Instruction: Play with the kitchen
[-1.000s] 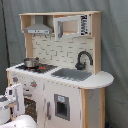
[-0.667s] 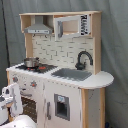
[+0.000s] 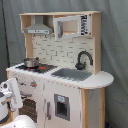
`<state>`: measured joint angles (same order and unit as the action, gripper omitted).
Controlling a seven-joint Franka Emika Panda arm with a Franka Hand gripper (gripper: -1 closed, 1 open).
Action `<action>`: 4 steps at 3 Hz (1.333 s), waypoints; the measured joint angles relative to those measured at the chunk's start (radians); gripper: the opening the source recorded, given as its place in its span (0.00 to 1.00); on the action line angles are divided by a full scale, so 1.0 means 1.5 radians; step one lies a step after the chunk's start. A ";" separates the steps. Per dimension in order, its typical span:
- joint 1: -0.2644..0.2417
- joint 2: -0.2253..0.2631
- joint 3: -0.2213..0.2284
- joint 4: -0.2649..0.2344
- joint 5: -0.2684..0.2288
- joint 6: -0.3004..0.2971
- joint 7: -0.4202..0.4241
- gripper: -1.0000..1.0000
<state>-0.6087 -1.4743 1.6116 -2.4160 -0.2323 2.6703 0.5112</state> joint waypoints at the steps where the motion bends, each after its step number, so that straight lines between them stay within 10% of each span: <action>1: -0.001 0.000 -0.023 -0.003 -0.011 0.018 -0.060 1.00; 4: -0.013 -0.001 -0.064 -0.048 -0.082 0.156 -0.158 1.00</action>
<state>-0.6278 -1.4757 1.5157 -2.4882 -0.3553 2.9049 0.2741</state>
